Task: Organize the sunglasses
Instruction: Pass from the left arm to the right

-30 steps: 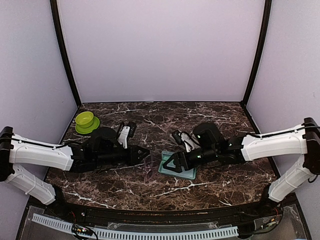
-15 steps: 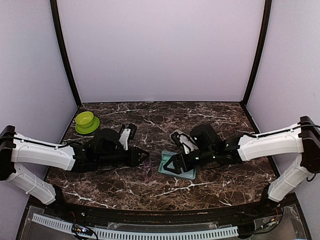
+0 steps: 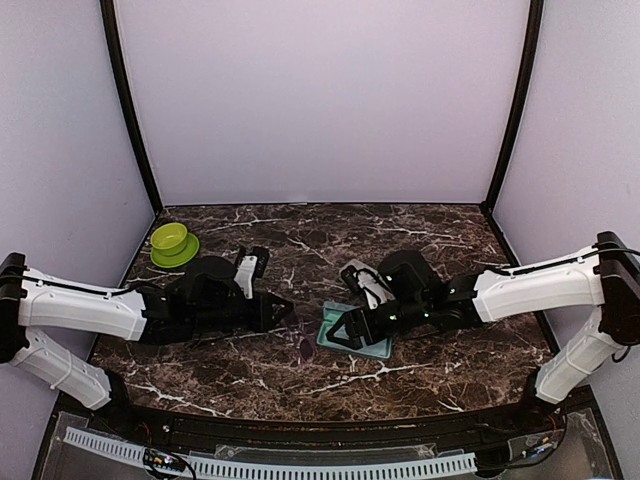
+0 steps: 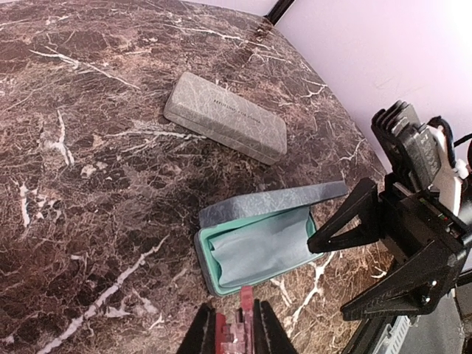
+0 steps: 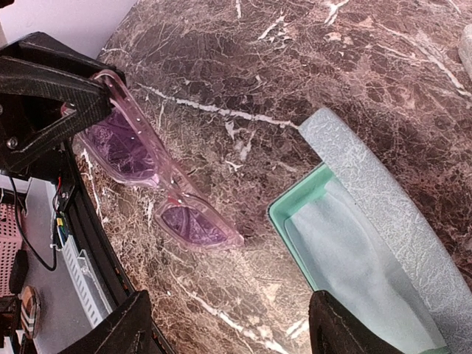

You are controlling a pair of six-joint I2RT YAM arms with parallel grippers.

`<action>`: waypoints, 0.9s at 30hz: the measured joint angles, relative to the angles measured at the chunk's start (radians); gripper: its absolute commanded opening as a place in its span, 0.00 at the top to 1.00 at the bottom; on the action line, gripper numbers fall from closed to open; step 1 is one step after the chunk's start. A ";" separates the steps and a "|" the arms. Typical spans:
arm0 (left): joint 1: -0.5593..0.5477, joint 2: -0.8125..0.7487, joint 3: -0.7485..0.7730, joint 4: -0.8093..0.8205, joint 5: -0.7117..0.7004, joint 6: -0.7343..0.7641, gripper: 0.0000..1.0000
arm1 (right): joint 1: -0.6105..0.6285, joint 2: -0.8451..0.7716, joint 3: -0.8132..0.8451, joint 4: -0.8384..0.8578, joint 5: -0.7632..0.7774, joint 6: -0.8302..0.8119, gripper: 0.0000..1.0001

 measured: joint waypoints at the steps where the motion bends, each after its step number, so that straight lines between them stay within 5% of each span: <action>1: 0.000 -0.006 -0.001 0.000 -0.002 -0.005 0.84 | 0.000 0.000 0.000 0.000 0.000 0.000 0.27; 13: 0.000 -0.087 -0.049 0.049 -0.033 -0.090 0.83 | 0.018 -0.008 0.013 -0.024 0.029 -0.032 0.22; 27: 0.000 -0.039 -0.129 0.266 -0.006 -0.293 0.85 | 0.124 0.039 0.221 -0.190 0.196 -0.203 0.09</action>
